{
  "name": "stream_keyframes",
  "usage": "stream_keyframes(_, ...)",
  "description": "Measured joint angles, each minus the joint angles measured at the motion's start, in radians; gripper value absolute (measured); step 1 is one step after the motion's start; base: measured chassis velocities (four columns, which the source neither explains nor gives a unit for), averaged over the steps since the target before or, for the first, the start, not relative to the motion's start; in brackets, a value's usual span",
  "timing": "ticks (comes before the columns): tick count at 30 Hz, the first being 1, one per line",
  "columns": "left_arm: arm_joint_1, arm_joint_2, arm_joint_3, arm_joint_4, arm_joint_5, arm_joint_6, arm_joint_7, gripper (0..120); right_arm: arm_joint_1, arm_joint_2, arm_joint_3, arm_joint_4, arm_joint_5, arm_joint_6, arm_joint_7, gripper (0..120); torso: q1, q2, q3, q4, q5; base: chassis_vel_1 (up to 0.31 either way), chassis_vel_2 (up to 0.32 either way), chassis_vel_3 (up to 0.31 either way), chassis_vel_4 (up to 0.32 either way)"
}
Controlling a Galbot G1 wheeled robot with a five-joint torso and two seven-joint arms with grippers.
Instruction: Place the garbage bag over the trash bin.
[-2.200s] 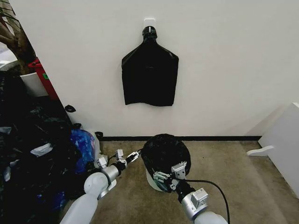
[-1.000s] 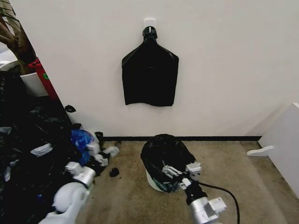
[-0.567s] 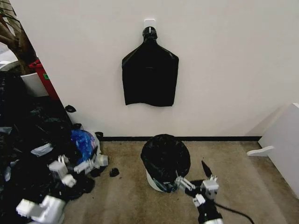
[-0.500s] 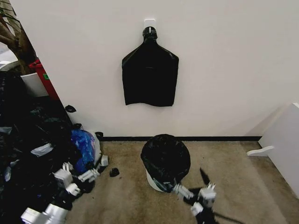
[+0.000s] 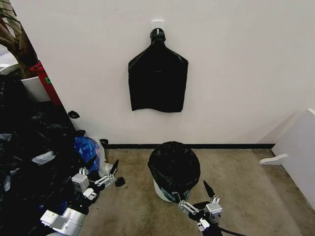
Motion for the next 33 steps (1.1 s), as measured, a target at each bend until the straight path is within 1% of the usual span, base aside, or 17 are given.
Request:
stream_keyframes(1, -0.014, 0.003, 0.007, 0.004, 0.000, 0.013, -0.006, 100, 0.014, -0.002, 0.032, 0.015, 0.019, -0.012, -0.009, 100, 0.000, 0.000, 0.000, -0.0005, -0.0006, 0.000, 0.000, 0.000, 0.000)
stream_keyframes(2, -0.034, 0.004, 0.018, 0.006, 0.002, 0.027, -0.017, 100, 0.034, -0.004, 0.082, 0.025, 0.042, -0.030, -0.025, 100, 0.000, 0.000, 0.000, 0.0005, -0.0038, 0.000, 0.000, 0.000, 0.000)
stream_keyframes(3, -0.040, 0.006, 0.021, 0.006, 0.004, 0.032, -0.021, 100, 0.040, -0.003, 0.102, 0.026, 0.053, -0.041, -0.035, 100, 0.000, 0.000, 0.000, 0.0004, -0.0040, 0.000, 0.000, 0.000, 0.000)
stream_keyframes(4, -0.070, 0.009, 0.038, 0.008, 0.015, 0.053, -0.039, 100, 0.071, 0.009, 0.183, 0.030, 0.094, -0.085, -0.085, 100, 0.000, 0.000, 0.000, 0.0002, -0.0029, 0.000, 0.000, 0.000, 0.000)
stream_keyframes(5, -0.070, 0.009, 0.038, 0.008, 0.015, 0.053, -0.039, 100, 0.071, 0.009, 0.183, 0.030, 0.094, -0.085, -0.085, 100, 0.000, 0.000, 0.000, 0.0002, -0.0029, 0.000, 0.000, 0.000, 0.000)
stream_keyframes(8, -0.093, 0.010, 0.060, 0.008, 0.032, 0.072, -0.049, 100, 0.112, 0.031, 0.284, 0.037, 0.138, -0.142, -0.153, 100, 0.000, 0.000, 0.000, -0.0001, -0.0044, 0.000, 0.000, 0.000, 0.000)
stream_keyframes(11, -0.089, 0.013, 0.087, 0.009, 0.050, 0.084, -0.042, 100, 0.133, -0.002, 0.367, 0.030, 0.210, -0.179, -0.184, 100, 0.000, 0.000, 0.000, 0.0004, -0.0047, 0.000, 0.000, 0.000, 0.000)
stream_keyframes(15, -0.071, 0.025, 0.127, 0.017, 0.066, 0.102, 0.028, 100, 0.131, -0.043, 0.432, -0.020, 0.271, -0.178, -0.228, 100, 0.000, 0.000, 0.000, 0.0003, -0.0046, 0.000, 0.000, 0.000, 0.000)
stream_keyframes(18, -0.047, 0.048, 0.168, 0.019, 0.083, 0.173, 0.073, 100, 0.123, -0.071, 0.484, -0.073, 0.306, -0.141, -0.262, 100, 0.000, 0.000, 0.000, 0.0002, -0.0045, 0.000, 0.000, 0.000, 0.000)
stream_keyframes(20, -0.040, 0.053, 0.179, 0.033, 0.121, 0.240, 0.069, 100, 0.125, -0.092, 0.493, -0.098, 0.319, -0.126, -0.270, 100, 0.000, 0.000, 0.000, -0.0001, -0.0045, 0.000, 0.000, 0.000, 0.000)
stream_keyframes(21, -0.040, 0.053, 0.179, 0.033, 0.121, 0.240, 0.069, 100, 0.125, -0.092, 0.493, -0.098, 0.319, -0.126, -0.270, 100, 0.000, 0.000, 0.000, -0.0001, -0.0045, 0.000, 0.000, 0.000, 0.000)
stream_keyframes(23, -0.028, 0.053, 0.184, 0.040, 0.140, 0.286, 0.050, 100, 0.133, -0.107, 0.486, -0.109, 0.323, -0.123, -0.272, 100, 0.000, 0.000, 0.000, 0.0003, -0.0046, 0.000, 0.000, 0.000, 0.000)
stream_keyframes(25, -0.030, 0.058, 0.192, 0.045, 0.126, 0.371, 0.027, 100, 0.133, -0.112, 0.482, -0.117, 0.330, -0.116, -0.273, 100, 0.000, 0.000, 0.000, 0.0007, -0.0043, 0.000, 0.000, 0.000, 0.000)
stream_keyframes(27, -0.068, 0.068, 0.203, 0.078, 0.099, 0.426, 0.020, 100, 0.133, -0.112, 0.483, -0.127, 0.335, -0.103, -0.274, 100, 0.000, 0.000, 0.000, 0.0004, -0.0047, 0.000, 0.000, 0.000, 0.000)
stream_keyframes(28, -0.068, 0.068, 0.203, 0.078, 0.099, 0.426, 0.020, 100, 0.133, -0.112, 0.483, -0.127, 0.335, -0.103, -0.274, 100, 0.000, 0.000, 0.000, 0.0004, -0.0047, 0.000, 0.000, 0.000, 0.000)
stream_keyframes(30, -0.115, 0.077, 0.215, 0.106, 0.057, 0.472, 0.007, 100, 0.133, -0.110, 0.485, -0.134, 0.336, -0.095, -0.276, 100, 0.000, 0.000, 0.000, 0.0002, -0.0049, 0.000, 0.000, 0.000, 0.000)
stream_keyframes(33, -0.209, 0.101, 0.263, 0.150, -0.046, 0.555, -0.003, 100, 0.133, -0.100, 0.486, -0.135, 0.335, -0.089, -0.276, 100, 0.000, 0.000, 0.000, 0.0001, -0.0050, 0.000, 0.000, 0.000, 0.000)
